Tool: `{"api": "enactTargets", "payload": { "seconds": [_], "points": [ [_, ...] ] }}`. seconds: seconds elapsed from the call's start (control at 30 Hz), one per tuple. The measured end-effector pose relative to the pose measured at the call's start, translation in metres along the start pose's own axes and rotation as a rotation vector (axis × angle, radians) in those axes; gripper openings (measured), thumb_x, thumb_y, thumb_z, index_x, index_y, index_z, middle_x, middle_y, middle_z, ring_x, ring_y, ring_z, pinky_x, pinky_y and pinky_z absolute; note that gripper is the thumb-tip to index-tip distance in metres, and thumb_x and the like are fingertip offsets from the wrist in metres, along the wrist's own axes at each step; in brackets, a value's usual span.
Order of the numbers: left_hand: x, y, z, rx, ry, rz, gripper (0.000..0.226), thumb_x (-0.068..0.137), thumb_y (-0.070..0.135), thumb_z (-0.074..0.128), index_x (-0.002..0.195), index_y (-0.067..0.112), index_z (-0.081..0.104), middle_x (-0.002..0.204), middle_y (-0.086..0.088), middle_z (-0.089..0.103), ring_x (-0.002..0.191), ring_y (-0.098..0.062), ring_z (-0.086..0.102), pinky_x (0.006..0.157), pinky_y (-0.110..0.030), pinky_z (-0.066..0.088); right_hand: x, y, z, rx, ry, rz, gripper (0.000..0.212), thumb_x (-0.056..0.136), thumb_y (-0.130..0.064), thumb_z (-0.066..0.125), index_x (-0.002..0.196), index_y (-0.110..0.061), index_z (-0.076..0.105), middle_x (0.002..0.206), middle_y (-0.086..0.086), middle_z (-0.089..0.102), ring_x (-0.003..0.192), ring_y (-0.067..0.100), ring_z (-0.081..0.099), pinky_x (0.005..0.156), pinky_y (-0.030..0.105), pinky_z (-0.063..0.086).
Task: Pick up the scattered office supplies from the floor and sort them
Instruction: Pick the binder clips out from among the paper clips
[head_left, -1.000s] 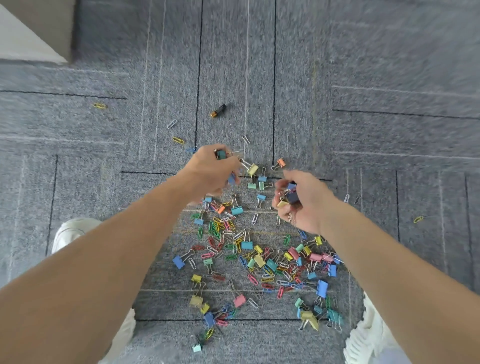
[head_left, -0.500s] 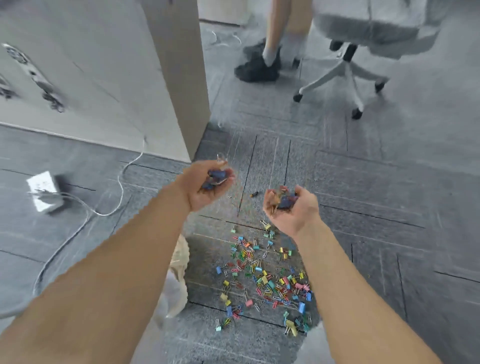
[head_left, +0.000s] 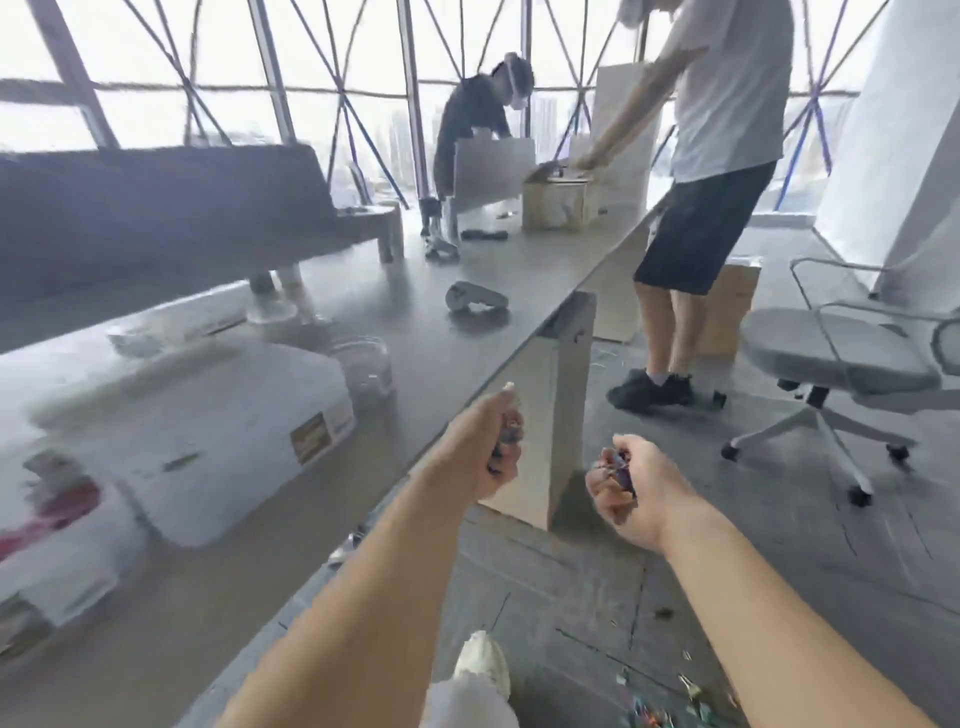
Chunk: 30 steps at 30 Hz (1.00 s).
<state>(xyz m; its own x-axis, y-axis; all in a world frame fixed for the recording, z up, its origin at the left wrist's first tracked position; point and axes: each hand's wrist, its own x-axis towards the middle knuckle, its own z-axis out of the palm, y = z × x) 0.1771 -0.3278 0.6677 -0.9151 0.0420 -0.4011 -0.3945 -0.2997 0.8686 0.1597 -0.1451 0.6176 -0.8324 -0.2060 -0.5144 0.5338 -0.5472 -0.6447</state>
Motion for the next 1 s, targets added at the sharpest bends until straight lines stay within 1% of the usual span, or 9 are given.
{"api": "enactTargets", "payload": {
  "seconds": [0.2, 0.37, 0.53, 0.67, 0.77, 0.83, 0.87, 0.93, 1.0],
  "points": [
    [-0.039, 0.104, -0.064, 0.261, 0.283, 0.284, 0.039, 0.092, 0.036, 0.058, 0.059, 0.020, 0.044, 0.046, 0.004, 0.038, 0.035, -0.011, 0.027, 0.041, -0.012, 0.014, -0.002, -0.004, 0.141, -0.291, -0.179, -0.132, 0.031, 0.094, -0.016, 0.039, 0.063, -0.019, 0.036, 0.061, 0.002, 0.031, 0.047, 0.011, 0.035, 0.032, 0.018, 0.016],
    [-0.069, 0.157, -0.140, 0.464, 0.505, 0.381, 0.041, 0.095, 0.036, 0.051, 0.058, 0.019, 0.044, 0.048, 0.003, 0.041, 0.034, -0.011, 0.028, 0.039, -0.015, 0.016, 0.000, 0.008, 0.248, -0.431, -0.331, -0.157, 0.029, 0.092, -0.012, 0.036, 0.064, -0.018, 0.038, 0.062, 0.004, 0.028, 0.047, 0.014, 0.035, 0.035, 0.017, 0.015],
    [-0.099, 0.179, -0.204, 0.569, 0.704, 0.337, 0.036, 0.097, 0.032, 0.045, 0.064, 0.017, 0.047, 0.058, 0.000, 0.044, 0.044, -0.012, 0.030, 0.040, -0.017, 0.017, -0.001, 0.044, 0.329, -0.602, -0.424, -0.236, 0.027, 0.094, -0.007, 0.036, 0.070, -0.013, 0.045, 0.064, 0.007, 0.035, 0.046, 0.017, 0.042, 0.046, 0.024, 0.015],
    [-0.113, 0.169, -0.243, 0.668, 0.723, 0.141, 0.026, 0.094, 0.026, 0.048, 0.070, 0.016, 0.050, 0.063, -0.001, 0.047, 0.042, -0.011, 0.030, 0.038, -0.015, 0.019, 0.001, 0.079, 0.369, -0.775, -0.507, -0.293, 0.025, 0.098, -0.009, 0.033, 0.079, -0.012, 0.048, 0.066, 0.004, 0.039, 0.051, 0.016, 0.042, 0.049, 0.025, 0.024],
    [-0.113, 0.157, -0.266, 0.732, 0.685, 0.100, 0.014, 0.094, 0.018, 0.054, 0.086, 0.008, 0.059, 0.075, -0.008, 0.055, 0.052, -0.015, 0.039, 0.047, -0.022, 0.032, 0.008, 0.099, 0.381, -1.054, -0.513, -0.404, 0.014, 0.095, -0.015, 0.042, 0.089, -0.010, 0.054, 0.074, 0.007, 0.051, 0.063, 0.022, 0.049, 0.046, 0.024, 0.036],
    [-0.116, 0.153, -0.270, 0.743, 0.630, 0.039, 0.016, 0.098, 0.022, 0.058, 0.094, 0.007, 0.060, 0.080, -0.007, 0.057, 0.061, -0.017, 0.047, 0.060, -0.028, 0.048, 0.010, 0.108, 0.381, -1.208, -0.514, -0.410, 0.026, 0.097, -0.025, 0.045, 0.092, -0.004, 0.060, 0.086, 0.010, 0.061, 0.075, 0.024, 0.051, 0.059, 0.030, 0.046],
    [-0.119, 0.152, -0.271, 0.745, 0.602, 0.012, 0.019, 0.098, 0.027, 0.059, 0.099, 0.008, 0.062, 0.085, -0.005, 0.062, 0.069, -0.018, 0.053, 0.073, -0.032, 0.053, 0.011, 0.110, 0.380, -1.256, -0.518, -0.398, 0.034, 0.098, -0.030, 0.046, 0.101, 0.000, 0.062, 0.093, 0.011, 0.063, 0.080, 0.024, 0.052, 0.070, 0.036, 0.049],
    [-0.123, 0.153, -0.269, 0.756, 0.566, 0.003, 0.032, 0.099, 0.039, 0.056, 0.118, 0.013, 0.060, 0.108, -0.004, 0.065, 0.094, -0.022, 0.059, 0.091, -0.040, 0.051, 0.006, 0.108, 0.377, -1.288, -0.503, -0.371, 0.042, 0.100, -0.037, 0.046, 0.113, 0.000, 0.062, 0.096, 0.010, 0.061, 0.085, 0.024, 0.054, 0.086, 0.042, 0.051],
    [-0.127, 0.155, -0.264, 0.779, 0.544, 0.012, 0.048, 0.101, 0.048, 0.046, 0.137, 0.015, 0.050, 0.129, -0.007, 0.057, 0.112, -0.025, 0.055, 0.098, -0.043, 0.046, -0.001, 0.102, 0.374, -1.259, -0.484, -0.370, 0.041, 0.103, -0.036, 0.044, 0.117, 0.000, 0.061, 0.097, 0.013, 0.061, 0.082, 0.021, 0.056, 0.082, 0.039, 0.052]
  ]
}}
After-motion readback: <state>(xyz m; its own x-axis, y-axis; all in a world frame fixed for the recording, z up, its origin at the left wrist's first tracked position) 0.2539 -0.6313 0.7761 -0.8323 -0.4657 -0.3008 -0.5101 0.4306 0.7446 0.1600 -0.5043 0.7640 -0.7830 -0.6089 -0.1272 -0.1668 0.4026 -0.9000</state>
